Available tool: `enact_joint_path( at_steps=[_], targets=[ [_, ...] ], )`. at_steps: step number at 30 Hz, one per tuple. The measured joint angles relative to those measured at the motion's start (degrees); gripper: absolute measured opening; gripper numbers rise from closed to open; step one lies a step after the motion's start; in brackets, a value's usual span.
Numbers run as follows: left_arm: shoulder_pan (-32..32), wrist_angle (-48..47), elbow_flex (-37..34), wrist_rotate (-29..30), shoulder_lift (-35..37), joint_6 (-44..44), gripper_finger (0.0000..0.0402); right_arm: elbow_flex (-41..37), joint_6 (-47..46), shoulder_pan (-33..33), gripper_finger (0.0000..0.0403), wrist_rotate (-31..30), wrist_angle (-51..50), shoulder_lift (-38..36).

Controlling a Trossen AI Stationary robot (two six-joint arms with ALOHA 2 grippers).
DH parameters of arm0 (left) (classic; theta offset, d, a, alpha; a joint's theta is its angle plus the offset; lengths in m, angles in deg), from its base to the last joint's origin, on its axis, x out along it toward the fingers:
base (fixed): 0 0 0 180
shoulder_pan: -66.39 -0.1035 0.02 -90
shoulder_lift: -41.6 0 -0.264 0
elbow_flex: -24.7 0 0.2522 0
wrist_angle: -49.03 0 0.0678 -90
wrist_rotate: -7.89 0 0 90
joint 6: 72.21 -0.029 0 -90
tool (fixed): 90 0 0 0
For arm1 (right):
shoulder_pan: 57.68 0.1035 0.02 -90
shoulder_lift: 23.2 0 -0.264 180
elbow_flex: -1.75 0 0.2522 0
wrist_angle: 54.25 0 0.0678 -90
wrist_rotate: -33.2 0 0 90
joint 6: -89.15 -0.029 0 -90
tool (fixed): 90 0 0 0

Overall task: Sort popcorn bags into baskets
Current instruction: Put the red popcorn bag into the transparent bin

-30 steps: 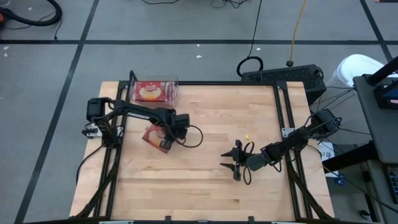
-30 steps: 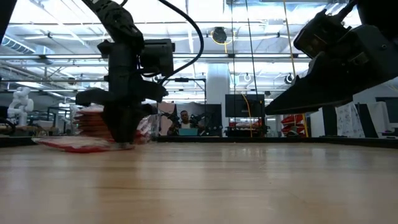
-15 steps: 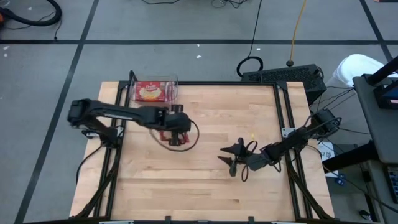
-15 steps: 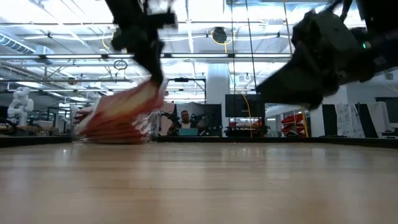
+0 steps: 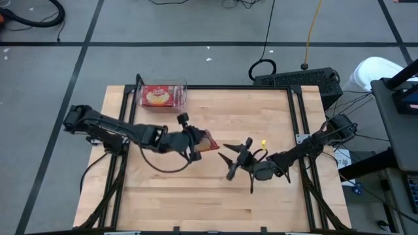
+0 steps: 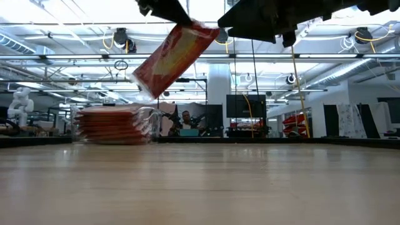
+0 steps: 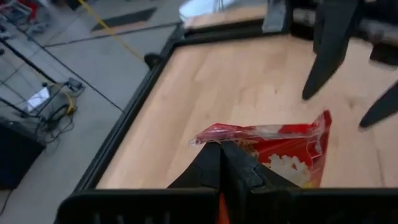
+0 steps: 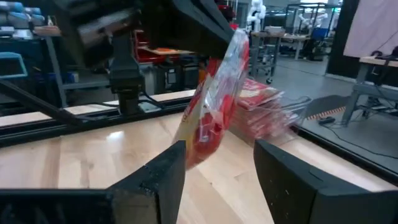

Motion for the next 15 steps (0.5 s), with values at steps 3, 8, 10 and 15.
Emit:
enact_joint_path(
  at_steps=[3, 8, 10, 15],
  targets=[
    [2.4, 3.2, 0.0, 2.0, -1.4, 1.1, 0.0002, 0.0, -1.0, 0.0, 0.0183, 0.8, -0.7, 0.1],
    [4.6, 10.2, 0.0, 2.1, -4.4, -0.6, 0.0004, -0.1, -4.3, -1.3, 0.0183, 8.3, -0.3, 0.1],
    [5.2, 11.9, 0.0, 2.1, -5.4, -1.3, 0.0005, -0.1, -5.2, -2.5, 0.0182, 14.4, -0.9, 0.1],
    [6.1, 14.0, 0.0, 2.1, -6.9, -1.9, 0.0006, -0.1, -10.4, -4.5, 0.0147, 17.9, -3.7, 0.1]
  ],
)
